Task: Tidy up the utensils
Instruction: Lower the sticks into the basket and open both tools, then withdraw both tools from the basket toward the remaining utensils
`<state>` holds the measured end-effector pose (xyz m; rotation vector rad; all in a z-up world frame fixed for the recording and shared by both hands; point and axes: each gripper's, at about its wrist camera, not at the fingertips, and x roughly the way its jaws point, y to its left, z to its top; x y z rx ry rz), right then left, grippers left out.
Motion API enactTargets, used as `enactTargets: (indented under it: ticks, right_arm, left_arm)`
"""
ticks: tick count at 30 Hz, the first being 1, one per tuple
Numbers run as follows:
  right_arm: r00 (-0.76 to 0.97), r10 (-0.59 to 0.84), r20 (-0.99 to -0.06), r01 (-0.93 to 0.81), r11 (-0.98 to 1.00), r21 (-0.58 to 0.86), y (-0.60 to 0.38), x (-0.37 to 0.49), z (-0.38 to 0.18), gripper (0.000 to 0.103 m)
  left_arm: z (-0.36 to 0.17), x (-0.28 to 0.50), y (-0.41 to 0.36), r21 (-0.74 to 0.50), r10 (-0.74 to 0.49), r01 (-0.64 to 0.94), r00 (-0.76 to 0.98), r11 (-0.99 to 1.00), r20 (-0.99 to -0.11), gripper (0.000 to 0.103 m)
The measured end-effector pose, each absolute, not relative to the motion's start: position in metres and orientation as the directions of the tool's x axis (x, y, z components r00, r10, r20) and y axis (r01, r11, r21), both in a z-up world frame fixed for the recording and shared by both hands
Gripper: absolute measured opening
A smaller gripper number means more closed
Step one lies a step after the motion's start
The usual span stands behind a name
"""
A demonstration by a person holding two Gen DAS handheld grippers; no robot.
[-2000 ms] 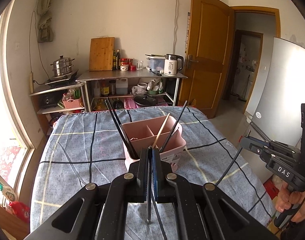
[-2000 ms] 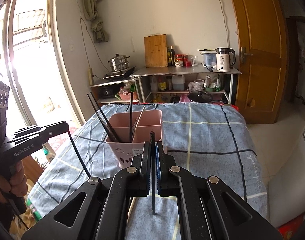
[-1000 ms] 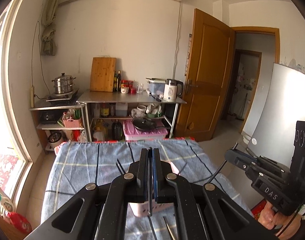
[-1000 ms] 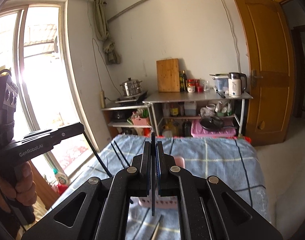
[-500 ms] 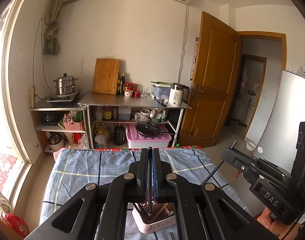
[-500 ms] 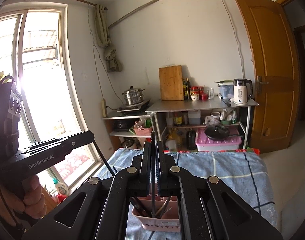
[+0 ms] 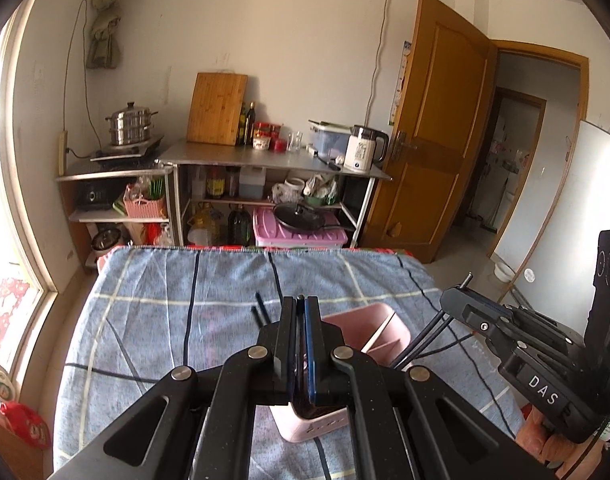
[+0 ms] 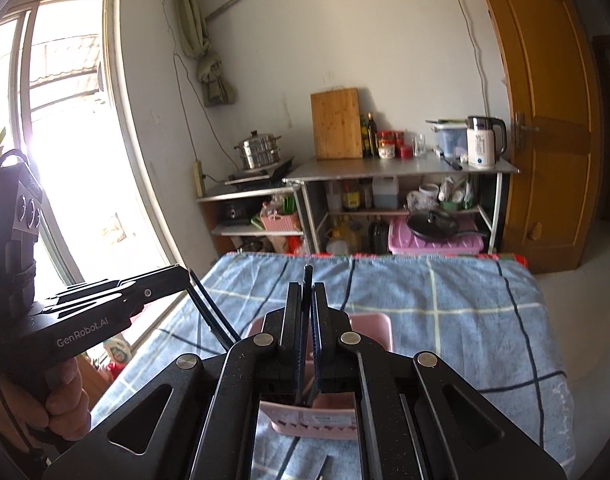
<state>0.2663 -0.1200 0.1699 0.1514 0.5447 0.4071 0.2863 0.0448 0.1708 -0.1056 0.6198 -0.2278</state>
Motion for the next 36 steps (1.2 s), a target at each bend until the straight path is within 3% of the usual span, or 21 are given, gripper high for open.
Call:
enactTargets:
  ticks: [19,36]
  right_arm:
    - [0.746,0.402,-0.531,-0.325,0.915,0.237,-0.124,0.264,0.151,0.005]
    - [0.782,0.383,-0.492,-0.323,0.924,0.207,-0.149,0.206,0.159,0.02]
  left_arm:
    - [0.154,0.281,0.051,-0.146,-0.203,0.144,0.784,0.979,-0.586,0.004]
    - [0.151,0.212,0.048,-0.141,-0.185,0.128,0.812,0.982,-0.553,0.01]
